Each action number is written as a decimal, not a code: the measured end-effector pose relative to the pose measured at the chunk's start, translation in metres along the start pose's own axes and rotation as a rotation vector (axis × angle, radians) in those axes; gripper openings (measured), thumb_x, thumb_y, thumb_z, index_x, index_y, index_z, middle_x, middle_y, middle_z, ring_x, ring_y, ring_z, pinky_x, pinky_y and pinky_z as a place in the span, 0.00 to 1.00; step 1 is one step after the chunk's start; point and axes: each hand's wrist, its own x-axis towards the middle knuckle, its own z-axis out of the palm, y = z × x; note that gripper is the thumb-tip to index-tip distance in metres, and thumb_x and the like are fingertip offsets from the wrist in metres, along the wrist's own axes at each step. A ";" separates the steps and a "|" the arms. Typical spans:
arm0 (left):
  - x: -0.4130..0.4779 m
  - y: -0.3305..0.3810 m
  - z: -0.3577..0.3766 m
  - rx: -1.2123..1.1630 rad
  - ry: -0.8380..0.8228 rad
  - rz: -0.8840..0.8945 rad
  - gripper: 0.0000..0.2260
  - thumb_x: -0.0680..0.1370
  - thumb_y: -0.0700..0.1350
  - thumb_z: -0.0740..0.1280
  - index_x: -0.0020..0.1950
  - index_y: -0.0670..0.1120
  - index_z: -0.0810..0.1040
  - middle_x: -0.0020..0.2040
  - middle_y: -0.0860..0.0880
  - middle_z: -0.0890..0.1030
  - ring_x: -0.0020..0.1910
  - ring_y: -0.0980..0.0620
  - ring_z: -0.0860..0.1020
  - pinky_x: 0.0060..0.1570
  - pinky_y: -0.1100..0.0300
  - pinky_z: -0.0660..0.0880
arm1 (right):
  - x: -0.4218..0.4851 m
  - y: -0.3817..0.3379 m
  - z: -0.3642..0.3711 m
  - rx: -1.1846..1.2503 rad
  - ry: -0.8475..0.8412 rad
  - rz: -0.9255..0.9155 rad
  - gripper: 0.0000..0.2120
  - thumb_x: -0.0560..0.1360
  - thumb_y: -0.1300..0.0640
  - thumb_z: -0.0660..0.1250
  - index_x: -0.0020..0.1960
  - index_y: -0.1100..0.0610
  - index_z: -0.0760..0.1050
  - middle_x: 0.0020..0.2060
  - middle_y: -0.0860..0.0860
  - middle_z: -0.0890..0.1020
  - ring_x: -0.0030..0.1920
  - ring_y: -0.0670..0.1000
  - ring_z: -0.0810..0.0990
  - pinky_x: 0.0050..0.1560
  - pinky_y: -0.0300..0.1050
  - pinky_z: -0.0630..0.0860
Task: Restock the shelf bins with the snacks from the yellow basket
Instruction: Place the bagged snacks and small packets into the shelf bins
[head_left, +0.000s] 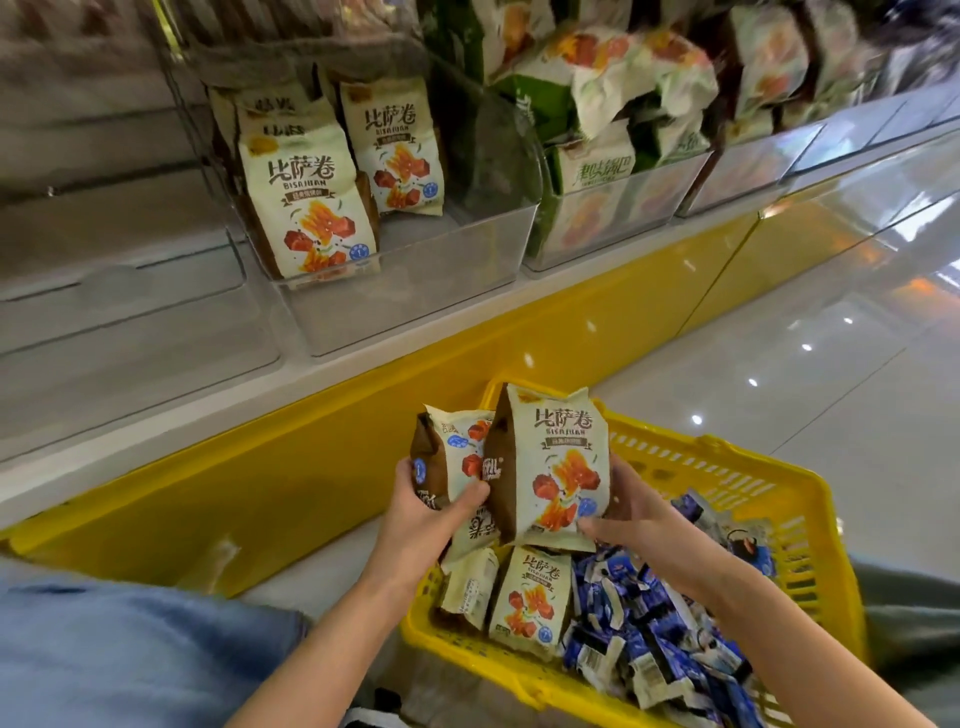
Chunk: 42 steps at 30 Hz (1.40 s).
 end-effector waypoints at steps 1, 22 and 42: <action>-0.002 0.002 0.000 0.010 -0.010 0.004 0.33 0.54 0.56 0.77 0.57 0.56 0.71 0.50 0.55 0.83 0.51 0.55 0.81 0.55 0.48 0.77 | -0.002 -0.003 0.000 -0.006 -0.023 -0.002 0.35 0.66 0.60 0.73 0.66 0.42 0.61 0.57 0.49 0.80 0.56 0.49 0.80 0.49 0.42 0.79; -0.002 0.106 -0.029 0.173 -0.004 0.324 0.22 0.66 0.41 0.76 0.53 0.55 0.71 0.42 0.60 0.83 0.40 0.66 0.80 0.32 0.75 0.73 | 0.003 -0.164 0.013 -0.283 0.292 -0.474 0.26 0.54 0.44 0.74 0.50 0.54 0.78 0.40 0.48 0.86 0.40 0.48 0.85 0.34 0.36 0.78; 0.030 0.122 -0.063 0.152 0.060 0.368 0.19 0.66 0.42 0.76 0.49 0.58 0.73 0.43 0.59 0.82 0.42 0.64 0.81 0.33 0.72 0.75 | 0.160 -0.253 0.071 -0.577 0.397 -0.623 0.28 0.66 0.57 0.76 0.60 0.54 0.64 0.47 0.44 0.78 0.49 0.44 0.80 0.44 0.41 0.80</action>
